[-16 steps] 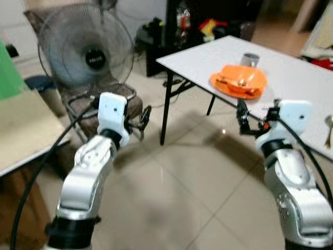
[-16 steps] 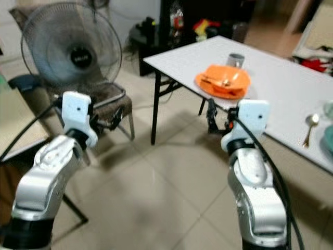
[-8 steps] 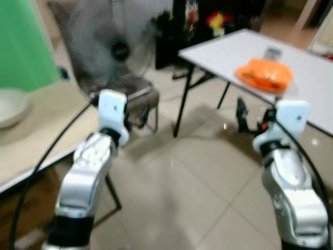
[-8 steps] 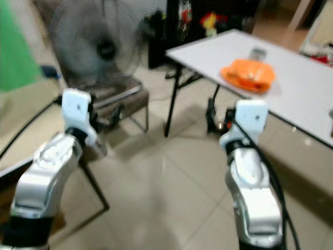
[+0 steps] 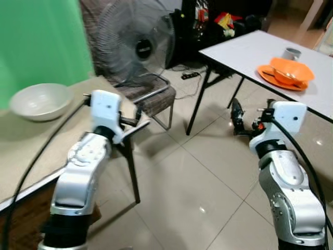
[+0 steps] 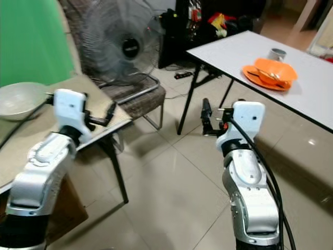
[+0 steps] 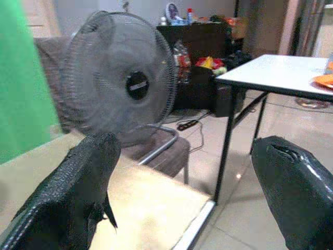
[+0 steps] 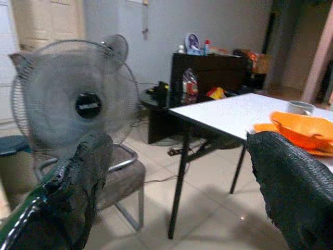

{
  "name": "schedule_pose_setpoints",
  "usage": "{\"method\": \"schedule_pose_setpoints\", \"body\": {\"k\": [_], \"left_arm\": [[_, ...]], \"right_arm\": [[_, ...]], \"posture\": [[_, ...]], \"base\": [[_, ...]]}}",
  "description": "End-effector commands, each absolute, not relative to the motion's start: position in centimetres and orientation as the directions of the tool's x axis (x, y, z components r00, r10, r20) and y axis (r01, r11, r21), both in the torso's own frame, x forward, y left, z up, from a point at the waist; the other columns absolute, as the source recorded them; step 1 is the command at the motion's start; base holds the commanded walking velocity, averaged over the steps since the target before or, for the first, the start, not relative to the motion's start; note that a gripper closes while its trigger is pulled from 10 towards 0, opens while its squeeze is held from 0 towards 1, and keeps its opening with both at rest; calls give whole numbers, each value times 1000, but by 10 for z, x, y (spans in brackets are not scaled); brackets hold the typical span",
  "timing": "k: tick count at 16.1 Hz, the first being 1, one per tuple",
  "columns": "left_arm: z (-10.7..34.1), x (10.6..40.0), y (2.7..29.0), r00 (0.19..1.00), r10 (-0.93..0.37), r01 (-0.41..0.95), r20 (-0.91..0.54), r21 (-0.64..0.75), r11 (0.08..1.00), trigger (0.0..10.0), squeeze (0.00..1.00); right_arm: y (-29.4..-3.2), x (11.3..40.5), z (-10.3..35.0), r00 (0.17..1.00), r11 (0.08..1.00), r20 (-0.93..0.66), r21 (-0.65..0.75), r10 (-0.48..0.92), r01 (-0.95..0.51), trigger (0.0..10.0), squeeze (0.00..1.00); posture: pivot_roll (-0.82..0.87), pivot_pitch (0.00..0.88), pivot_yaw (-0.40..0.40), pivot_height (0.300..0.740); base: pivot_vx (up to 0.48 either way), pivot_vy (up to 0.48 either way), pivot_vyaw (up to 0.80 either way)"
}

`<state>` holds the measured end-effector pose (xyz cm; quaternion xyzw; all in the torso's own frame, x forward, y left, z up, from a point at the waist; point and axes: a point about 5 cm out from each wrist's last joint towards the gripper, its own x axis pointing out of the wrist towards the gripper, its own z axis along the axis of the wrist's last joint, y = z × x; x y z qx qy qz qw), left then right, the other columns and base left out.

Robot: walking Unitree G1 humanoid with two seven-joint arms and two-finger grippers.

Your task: Setting the table

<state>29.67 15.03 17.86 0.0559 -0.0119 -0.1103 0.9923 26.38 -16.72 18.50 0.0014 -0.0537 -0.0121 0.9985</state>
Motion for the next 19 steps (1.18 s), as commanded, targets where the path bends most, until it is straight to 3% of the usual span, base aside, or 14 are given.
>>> {"method": "schedule_pose_setpoints", "body": {"k": [1,5,19], "left_arm": [[180,298,143,970,-242,238,18,120,964,10000,0],[183,299,147,967,-252,247,29,122,961,10000,0],[187,291,153,961,-277,269,22,178,947,10000,0]], "right_arm": [[-171,263,186,994,999,100,11,-32,31,10000,1000],[-165,260,181,996,1000,88,24,-17,15,10000,1000],[-146,275,155,986,979,31,122,163,-165,10000,1000]], "posture": [[32,0,-30,740],[44,0,-1,740],[107,0,-5,740]], "base": [[0,0,0],[0,0,133],[224,0,799]]}}
